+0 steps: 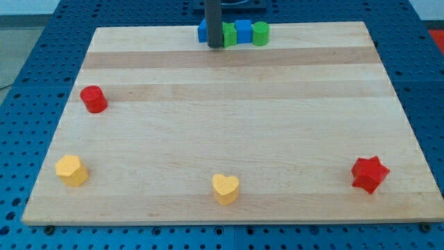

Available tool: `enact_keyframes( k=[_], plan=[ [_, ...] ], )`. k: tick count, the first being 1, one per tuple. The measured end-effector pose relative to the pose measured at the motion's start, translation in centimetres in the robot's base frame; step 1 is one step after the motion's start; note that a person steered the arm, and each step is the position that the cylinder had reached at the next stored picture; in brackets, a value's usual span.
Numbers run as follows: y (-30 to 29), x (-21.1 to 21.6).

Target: Move the red circle above the yellow heart

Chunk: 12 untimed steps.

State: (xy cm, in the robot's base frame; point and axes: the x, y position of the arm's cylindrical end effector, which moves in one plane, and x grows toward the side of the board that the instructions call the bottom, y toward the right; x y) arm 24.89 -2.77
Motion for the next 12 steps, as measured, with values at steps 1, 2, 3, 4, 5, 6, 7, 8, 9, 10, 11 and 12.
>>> enact_keyframes(
  k=[1,2,3,4,5,6,7,8,9,10,11,12],
  plan=[
    [0.5,1.1],
    [0.5,3.9],
    [-5.2,6.1],
    [-15.7,6.3],
    [-23.9,8.1],
    [-25.7,14.5],
    [-19.8,18.7],
    [-12.7,21.1],
    [-16.9,21.4],
    [-24.6,20.5],
    [-26.2,17.7],
    [-20.8,16.1]
  ],
)
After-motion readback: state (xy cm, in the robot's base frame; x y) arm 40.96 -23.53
